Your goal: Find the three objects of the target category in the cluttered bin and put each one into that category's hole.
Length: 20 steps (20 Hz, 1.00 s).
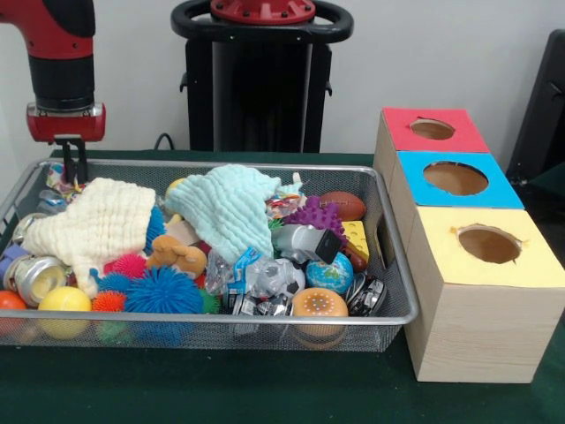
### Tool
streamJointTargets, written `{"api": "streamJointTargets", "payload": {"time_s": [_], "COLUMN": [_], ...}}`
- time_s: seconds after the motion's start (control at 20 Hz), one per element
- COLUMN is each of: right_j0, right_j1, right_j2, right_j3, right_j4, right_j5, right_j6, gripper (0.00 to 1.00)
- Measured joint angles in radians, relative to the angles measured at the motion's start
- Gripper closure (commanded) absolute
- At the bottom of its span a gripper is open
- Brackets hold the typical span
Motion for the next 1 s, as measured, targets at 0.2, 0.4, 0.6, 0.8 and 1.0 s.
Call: {"api": "streamJointTargets", "payload": {"time_s": [0.2, 0.4, 0.6, 0.8, 1.0], "right_j0": [0.003, 0.008, 0.015, 0.018, 0.018], "right_j1": [-0.015, -0.033, -0.053, -0.070, -0.111], "right_j2": [0.000, 0.000, 0.000, 0.000, 0.000], "right_j3": [0.000, 0.006, 0.011, 0.018, 0.047], "right_j4": [0.005, 0.013, 0.026, 0.043, 0.074], "right_j5": [0.014, 0.023, 0.032, 0.039, 0.049], "right_j6": [0.000, 0.000, 0.000, 0.000, 0.000], "gripper": [1.00, 1.00, 1.00, 1.00, 1.00]}}
